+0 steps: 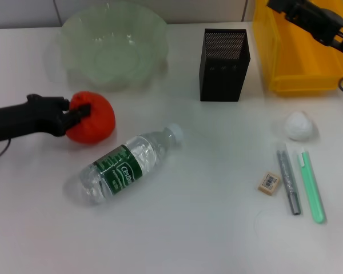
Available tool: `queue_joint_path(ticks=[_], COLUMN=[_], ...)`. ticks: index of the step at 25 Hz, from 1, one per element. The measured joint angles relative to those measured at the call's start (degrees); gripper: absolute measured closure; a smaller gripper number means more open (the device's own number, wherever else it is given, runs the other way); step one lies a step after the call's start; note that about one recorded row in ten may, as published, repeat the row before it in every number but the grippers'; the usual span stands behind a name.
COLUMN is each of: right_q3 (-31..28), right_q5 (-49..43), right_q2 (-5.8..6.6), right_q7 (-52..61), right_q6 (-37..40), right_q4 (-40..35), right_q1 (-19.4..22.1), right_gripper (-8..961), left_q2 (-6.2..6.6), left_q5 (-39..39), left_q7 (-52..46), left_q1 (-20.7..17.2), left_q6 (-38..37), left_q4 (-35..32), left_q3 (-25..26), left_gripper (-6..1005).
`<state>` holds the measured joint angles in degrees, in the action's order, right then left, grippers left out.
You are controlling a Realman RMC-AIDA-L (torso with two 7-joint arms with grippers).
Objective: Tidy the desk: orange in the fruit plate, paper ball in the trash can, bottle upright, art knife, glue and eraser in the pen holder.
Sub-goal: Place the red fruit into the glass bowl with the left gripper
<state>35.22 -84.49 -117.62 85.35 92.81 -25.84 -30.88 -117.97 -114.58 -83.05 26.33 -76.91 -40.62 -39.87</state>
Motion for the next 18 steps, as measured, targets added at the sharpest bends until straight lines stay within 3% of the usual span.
queue_joint_path(ticks=[12, 18], right_q3=[-2.5, -2.1], right_q5=[0.0, -0.3], right_q2=[0.07, -0.12], right_q7=[-3.1, -3.5], right_q6=[-0.8, -0.9], right_q4=[2.2, 2.2], right_q1=[2.8, 3.5], right_gripper=[115, 115], left_q2=[0.01, -0.27], left_q5=[0.5, -0.7], left_q7=[-1.0, 1.0], left_q1=[5.9, 11.4], left_q6=[-3.0, 7.5], left_q4=[-3.7, -4.4], left_q3=[-0.4, -2.2], left_gripper=[862, 911])
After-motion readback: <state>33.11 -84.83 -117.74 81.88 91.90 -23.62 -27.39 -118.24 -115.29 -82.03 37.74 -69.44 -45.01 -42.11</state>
